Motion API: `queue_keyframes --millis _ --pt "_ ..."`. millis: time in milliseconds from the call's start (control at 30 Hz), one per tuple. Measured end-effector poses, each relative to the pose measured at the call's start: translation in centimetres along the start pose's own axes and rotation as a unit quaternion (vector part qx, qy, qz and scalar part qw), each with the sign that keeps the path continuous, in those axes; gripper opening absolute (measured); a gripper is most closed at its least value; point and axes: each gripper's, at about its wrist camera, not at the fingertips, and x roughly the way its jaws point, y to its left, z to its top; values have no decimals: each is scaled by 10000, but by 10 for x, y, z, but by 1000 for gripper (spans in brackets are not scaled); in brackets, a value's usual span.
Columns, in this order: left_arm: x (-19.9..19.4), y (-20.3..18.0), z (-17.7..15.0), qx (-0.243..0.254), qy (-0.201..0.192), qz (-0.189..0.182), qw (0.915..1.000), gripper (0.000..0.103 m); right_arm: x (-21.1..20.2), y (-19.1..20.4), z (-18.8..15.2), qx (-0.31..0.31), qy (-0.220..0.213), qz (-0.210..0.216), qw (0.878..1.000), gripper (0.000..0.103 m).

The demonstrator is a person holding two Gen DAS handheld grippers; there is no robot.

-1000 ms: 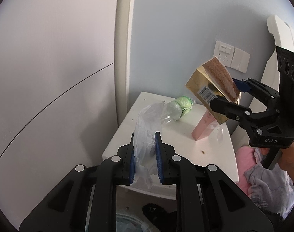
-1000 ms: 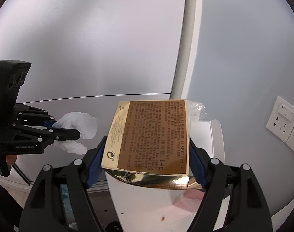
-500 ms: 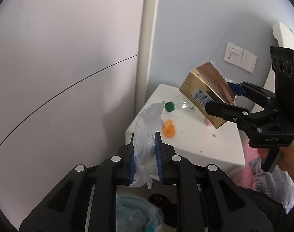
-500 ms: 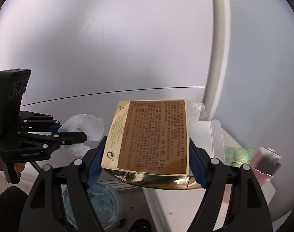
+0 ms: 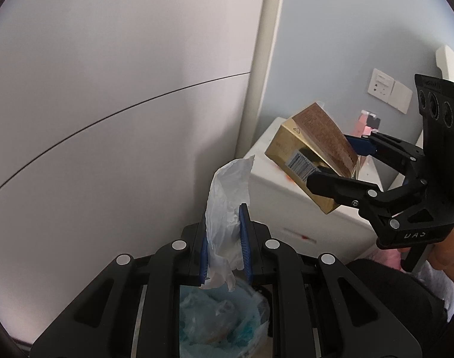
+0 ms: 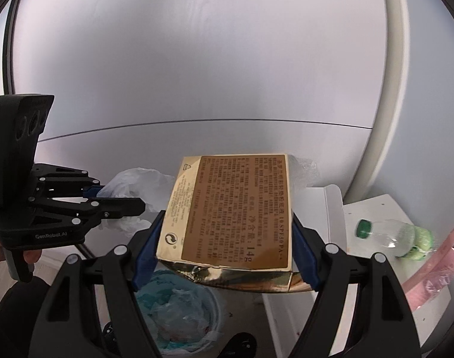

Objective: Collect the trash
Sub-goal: 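Carry the tissue and gold packet with both grippers over the teal wastebasket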

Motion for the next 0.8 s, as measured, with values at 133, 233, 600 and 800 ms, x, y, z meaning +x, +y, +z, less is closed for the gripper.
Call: queue_keyframes --millis 133,233,600,800 --pt "-3 12 -14 -136 42 69 9999 16 25 11 -3 -89 154 152 9997 73" --pt "-2 18 -23 -215 89 110 9997 16 35 19 -9 -131 250 228 9993 73" --pt "15 30 -48 -496 294 185 9982 16 85 27 -28 -197 681 517 9961 73" --pt "35 34 -62 -646 495 187 9965 16 103 44 -49 -196 1044 656 9922 73"
